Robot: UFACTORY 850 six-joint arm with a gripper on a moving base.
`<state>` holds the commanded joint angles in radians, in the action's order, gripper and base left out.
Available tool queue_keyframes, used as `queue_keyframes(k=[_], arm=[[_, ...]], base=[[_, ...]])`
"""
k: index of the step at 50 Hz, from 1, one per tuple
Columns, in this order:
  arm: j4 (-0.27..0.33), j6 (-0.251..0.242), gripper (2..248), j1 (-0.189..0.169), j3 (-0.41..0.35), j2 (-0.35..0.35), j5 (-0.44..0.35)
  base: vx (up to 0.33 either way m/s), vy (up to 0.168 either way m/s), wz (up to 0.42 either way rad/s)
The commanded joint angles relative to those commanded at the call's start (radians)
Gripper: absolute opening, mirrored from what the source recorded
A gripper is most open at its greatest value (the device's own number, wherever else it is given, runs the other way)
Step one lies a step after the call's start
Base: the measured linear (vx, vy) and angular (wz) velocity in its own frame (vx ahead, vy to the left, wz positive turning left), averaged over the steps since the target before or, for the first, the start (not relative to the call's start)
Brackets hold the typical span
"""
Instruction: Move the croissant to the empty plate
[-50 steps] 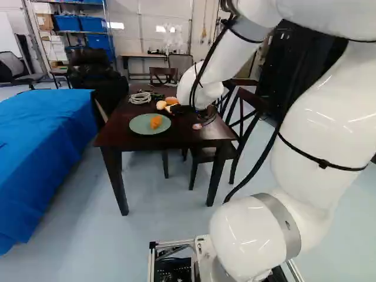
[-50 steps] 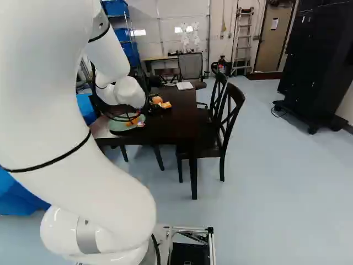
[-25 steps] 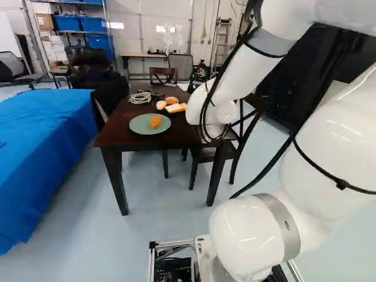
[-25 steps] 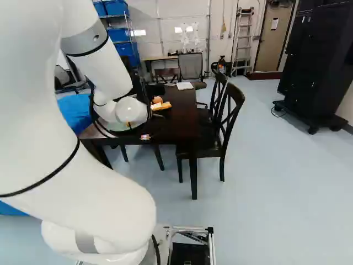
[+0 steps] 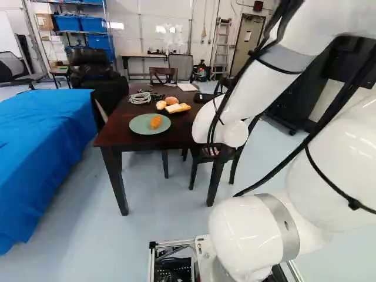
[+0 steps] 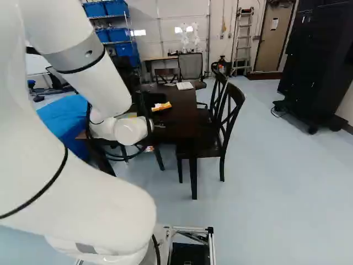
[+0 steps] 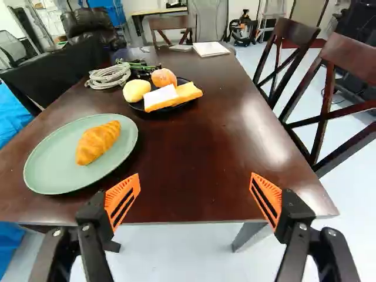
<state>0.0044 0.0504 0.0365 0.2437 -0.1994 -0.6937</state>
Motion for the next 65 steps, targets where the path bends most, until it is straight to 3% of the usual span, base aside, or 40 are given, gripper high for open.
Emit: queue_keyframes(k=[32,65], arm=[[-0.004,-0.041,247,-0.03,-0.126,-0.065,-0.145],[-0.004,-0.05,247,-0.037,-0.156,-0.08,-0.179]], base=[[0.0,0.0,0.0],[0.0,0.0,0.0]])
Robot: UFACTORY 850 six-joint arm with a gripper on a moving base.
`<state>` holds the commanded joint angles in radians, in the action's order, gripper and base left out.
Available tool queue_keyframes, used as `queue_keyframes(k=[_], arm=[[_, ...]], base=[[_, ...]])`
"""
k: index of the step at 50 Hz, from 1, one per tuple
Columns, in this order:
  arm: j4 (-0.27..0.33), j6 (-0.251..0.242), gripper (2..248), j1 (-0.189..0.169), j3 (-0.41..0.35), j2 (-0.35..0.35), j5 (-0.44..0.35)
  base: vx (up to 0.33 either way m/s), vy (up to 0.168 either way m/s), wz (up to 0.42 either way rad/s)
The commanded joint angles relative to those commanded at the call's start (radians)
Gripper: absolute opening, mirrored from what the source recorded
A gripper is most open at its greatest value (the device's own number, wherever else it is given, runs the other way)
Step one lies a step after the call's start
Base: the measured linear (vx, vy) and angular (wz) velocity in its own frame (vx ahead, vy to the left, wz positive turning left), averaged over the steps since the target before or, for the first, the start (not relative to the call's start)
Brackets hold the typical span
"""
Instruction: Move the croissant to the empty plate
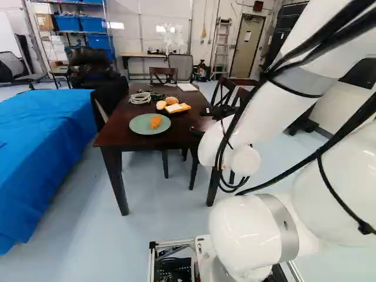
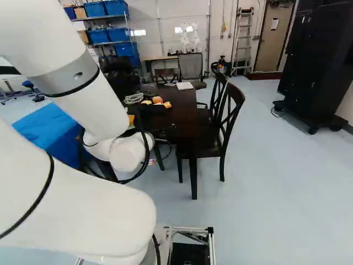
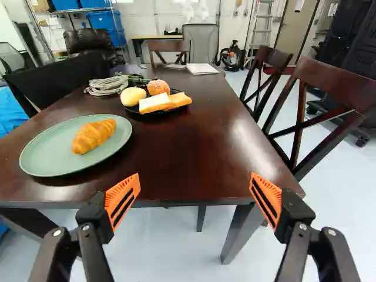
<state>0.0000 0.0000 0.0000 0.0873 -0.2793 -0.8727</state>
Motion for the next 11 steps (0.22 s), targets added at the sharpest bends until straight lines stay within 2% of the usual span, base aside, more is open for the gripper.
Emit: queue_keyframes(k=[11], arm=[[0.0,0.0,247,0.0,0.0,0.0,0.0]], base=[[0.0,0.0,0.0]])
